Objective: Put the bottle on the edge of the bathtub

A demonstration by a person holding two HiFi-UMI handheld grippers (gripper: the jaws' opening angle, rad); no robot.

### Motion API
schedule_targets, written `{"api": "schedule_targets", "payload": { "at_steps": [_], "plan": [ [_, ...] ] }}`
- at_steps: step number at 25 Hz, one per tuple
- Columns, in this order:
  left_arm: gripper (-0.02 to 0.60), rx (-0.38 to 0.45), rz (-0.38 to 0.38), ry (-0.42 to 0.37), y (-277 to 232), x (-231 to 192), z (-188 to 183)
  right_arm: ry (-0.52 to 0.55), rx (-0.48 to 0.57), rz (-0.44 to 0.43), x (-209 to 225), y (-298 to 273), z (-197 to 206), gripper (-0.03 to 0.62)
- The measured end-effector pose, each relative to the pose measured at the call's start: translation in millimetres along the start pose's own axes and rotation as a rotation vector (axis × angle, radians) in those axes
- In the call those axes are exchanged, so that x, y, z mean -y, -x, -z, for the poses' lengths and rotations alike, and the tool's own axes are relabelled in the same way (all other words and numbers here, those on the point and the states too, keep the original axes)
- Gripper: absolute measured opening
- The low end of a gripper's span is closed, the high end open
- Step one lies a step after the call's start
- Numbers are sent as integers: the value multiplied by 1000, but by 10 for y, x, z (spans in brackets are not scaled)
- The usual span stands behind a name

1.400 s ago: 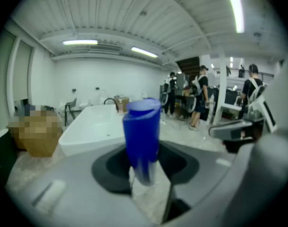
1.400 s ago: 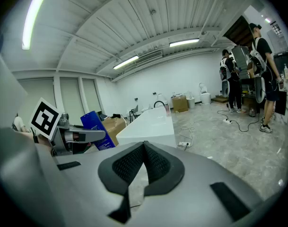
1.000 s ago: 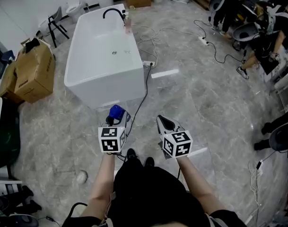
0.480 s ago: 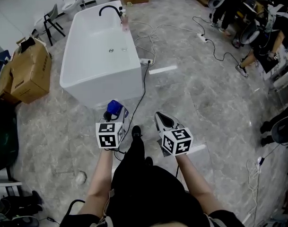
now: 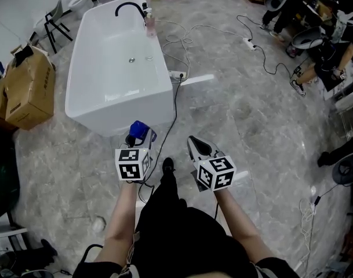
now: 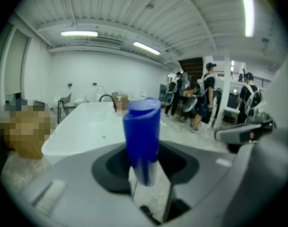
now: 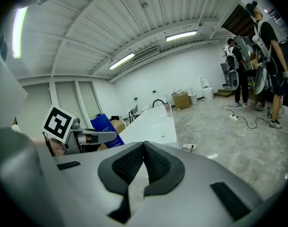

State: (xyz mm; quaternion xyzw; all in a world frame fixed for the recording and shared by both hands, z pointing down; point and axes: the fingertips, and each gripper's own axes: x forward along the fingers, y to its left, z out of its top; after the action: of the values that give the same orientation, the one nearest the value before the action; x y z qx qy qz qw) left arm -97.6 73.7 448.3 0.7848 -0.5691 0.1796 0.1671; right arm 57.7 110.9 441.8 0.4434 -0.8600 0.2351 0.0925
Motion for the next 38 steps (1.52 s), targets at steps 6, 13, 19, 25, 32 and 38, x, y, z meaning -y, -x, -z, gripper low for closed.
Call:
{"api": "schedule_targets", "payload": {
  "at_steps": [6,13,19,25,32,38],
  "plan": [
    [167,-24,28,-4,-585,-261,-236,-15,-27,14,239,-575,-236,3],
    [167,-45,57,-11,-1209,-558,-510,-24,-49,46,521,-1155,-523,3],
    [167,-46,84,-14,-1586,-734,-625,-30,-52,78,678,-1511,-662,3],
    [167,-42,101,-28,-1860,-829,-753,-35,-51,105,776,-1726,-786,3],
    [167,-61,94,-36,-2137,-847,-729,-40,-68,107,865,-1871,-772,3],
    [167,-68,83,-29,-2372,-878,-716,-37,-78,94,963,-2024,-800,3]
  ]
}}
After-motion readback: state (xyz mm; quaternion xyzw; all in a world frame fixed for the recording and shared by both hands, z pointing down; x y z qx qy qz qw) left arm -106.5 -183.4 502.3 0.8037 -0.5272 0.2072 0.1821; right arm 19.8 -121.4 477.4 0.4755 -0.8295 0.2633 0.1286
